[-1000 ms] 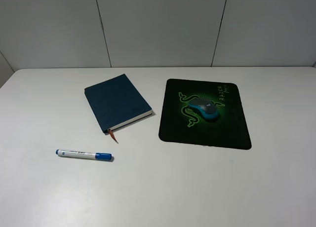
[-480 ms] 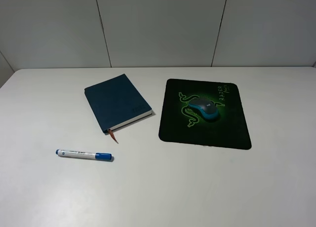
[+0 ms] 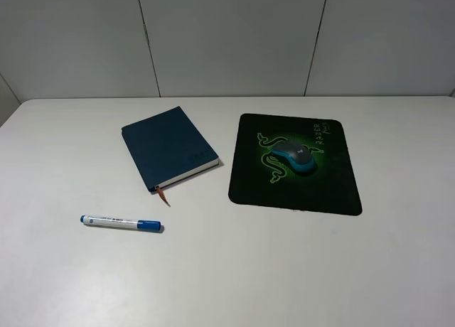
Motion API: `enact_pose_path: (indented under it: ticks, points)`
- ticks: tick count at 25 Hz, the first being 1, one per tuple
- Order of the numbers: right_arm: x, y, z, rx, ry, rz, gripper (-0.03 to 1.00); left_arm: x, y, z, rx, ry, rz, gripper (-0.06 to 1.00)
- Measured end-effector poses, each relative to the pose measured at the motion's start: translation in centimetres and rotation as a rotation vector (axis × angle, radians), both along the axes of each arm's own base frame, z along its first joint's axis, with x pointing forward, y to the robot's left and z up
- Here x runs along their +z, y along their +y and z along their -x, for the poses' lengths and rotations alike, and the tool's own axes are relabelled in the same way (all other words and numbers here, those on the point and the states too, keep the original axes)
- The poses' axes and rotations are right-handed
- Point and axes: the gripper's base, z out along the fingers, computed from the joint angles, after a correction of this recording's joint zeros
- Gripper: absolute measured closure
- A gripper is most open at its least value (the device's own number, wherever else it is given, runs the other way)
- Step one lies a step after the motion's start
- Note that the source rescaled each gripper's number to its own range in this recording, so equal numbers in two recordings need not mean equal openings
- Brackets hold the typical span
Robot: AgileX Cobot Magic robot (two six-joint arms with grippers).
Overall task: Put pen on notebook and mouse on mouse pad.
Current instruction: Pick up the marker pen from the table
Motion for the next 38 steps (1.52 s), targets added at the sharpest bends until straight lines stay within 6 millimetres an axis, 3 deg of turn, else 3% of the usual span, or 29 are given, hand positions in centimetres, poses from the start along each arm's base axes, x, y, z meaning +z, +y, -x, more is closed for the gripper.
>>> enact_pose_path:
  ticks: [6,12,19,26,31,38]
  points:
    - [0.0,0.0,0.0,0.000,0.000,0.000,-0.03,0.5,0.0,0.1,0.000,-0.007,0.000,-0.06]
    - [0.0,0.0,0.0,0.000,0.000,0.000,-0.03,2.2,-0.1,-1.2,-0.004,0.140,-0.004,-0.06]
    - [0.0,0.0,0.0,0.000,0.000,0.000,-0.03,5.6,-0.1,-4.8,-0.039,0.283,-0.044,-0.05]
    - [0.0,0.0,0.0,0.000,0.000,0.000,-0.03,7.5,-1.3,-9.6,-0.227,0.409,-0.132,-0.05]
    - [0.0,0.0,0.0,0.000,0.000,0.000,-0.03,7.0,-3.5,-13.1,-0.416,0.523,-0.218,-0.05]
    - [0.0,0.0,0.0,0.000,0.000,0.000,-0.03,3.5,-7.1,-17.2,-0.633,0.721,-0.372,-0.04]
